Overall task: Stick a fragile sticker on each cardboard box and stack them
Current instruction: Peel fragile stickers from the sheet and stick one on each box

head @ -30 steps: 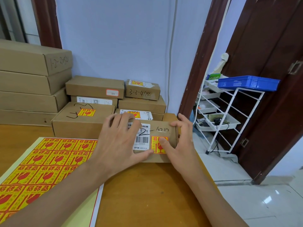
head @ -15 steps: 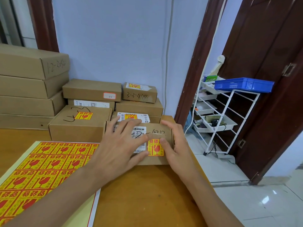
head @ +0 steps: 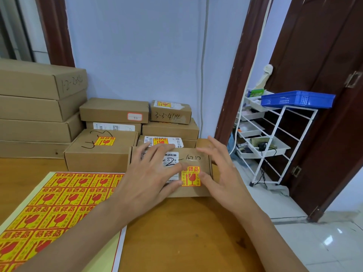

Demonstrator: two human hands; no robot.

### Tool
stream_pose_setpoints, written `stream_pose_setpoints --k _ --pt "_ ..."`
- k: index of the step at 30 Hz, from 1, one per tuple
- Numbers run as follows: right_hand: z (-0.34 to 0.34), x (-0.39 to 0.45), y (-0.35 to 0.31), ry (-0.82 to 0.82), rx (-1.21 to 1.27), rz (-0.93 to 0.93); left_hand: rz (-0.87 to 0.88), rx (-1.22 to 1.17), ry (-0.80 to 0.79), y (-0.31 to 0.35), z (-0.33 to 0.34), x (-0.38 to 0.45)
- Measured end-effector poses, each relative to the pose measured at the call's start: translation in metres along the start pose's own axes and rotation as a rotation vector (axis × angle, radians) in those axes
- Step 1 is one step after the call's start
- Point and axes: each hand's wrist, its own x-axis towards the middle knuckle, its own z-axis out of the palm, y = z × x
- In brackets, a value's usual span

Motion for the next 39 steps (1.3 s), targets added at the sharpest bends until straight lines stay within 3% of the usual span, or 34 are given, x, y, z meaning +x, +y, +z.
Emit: stream_pose_setpoints --k 7,26,39 --pt "0.003 -0.001 0.001 -0.067 -0.042 -0.002 0.004 0.001 0.018 -0.001 0.005 0.002" --pt "0.016 0.005 0.002 0.07 -0.082 -0.037 0.023 -0.008 0.059 -0.001 0.008 0.002" --pt "0.013 0.004 0.002 0.073 -0.073 -0.052 0.161 -0.049 0.083 -0.002 0.011 0.003"
